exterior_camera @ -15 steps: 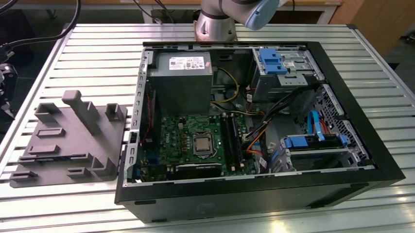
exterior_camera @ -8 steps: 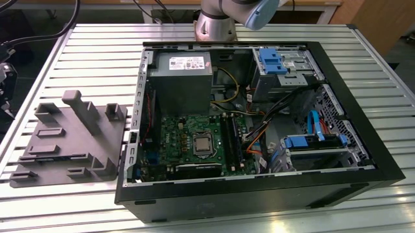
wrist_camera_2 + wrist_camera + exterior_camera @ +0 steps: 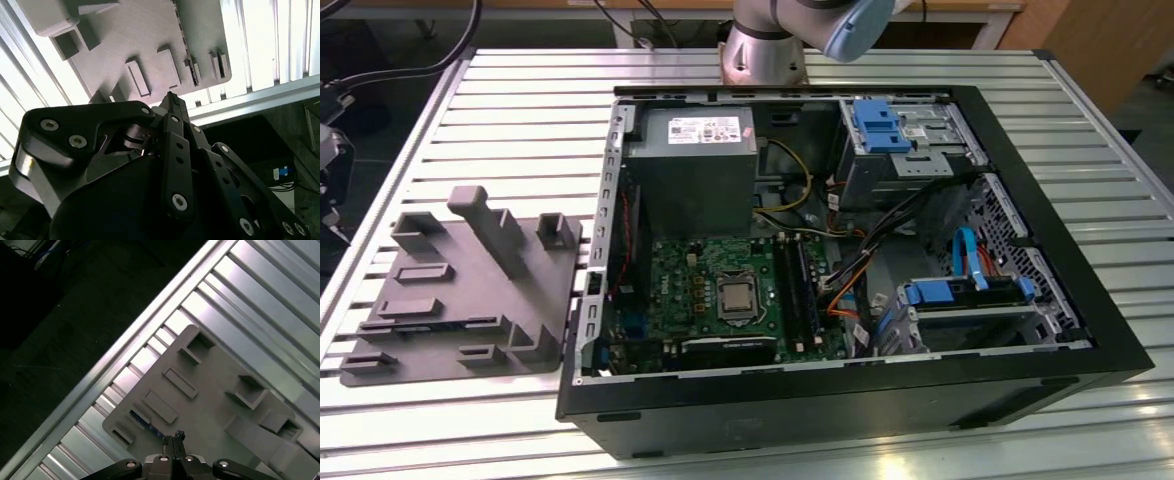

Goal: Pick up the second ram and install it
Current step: 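Pick up the second ram and move it above second insertion slot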

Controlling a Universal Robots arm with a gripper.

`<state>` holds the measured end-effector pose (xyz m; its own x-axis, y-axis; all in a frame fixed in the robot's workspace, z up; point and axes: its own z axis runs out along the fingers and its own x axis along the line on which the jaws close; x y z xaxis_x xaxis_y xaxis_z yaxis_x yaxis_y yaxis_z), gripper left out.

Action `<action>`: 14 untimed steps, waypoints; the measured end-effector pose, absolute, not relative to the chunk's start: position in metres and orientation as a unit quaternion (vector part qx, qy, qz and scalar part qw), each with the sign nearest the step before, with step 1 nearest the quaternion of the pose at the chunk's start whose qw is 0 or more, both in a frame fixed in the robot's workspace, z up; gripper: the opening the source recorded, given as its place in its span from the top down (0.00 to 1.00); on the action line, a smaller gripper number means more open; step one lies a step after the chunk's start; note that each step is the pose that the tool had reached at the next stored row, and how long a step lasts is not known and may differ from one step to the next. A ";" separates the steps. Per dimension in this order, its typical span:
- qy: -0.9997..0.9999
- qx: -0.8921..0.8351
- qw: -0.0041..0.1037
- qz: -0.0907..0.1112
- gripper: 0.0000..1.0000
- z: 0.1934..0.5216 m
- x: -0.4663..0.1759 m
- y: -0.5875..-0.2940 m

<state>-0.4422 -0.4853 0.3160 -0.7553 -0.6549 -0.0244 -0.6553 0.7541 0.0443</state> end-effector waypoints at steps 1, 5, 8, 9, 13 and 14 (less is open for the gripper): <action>0.935 -0.354 0.004 0.025 0.89 0.316 -0.442 -0.485; 0.927 -0.373 0.003 0.025 0.89 0.316 -0.442 -0.485; 0.922 -0.387 0.003 0.025 0.89 0.316 -0.442 -0.485; 0.920 -0.391 0.003 0.025 0.89 0.316 -0.442 -0.485; 0.913 -0.407 0.002 0.025 0.89 0.316 -0.442 -0.485; 0.912 -0.410 0.002 0.025 0.89 0.316 -0.442 -0.485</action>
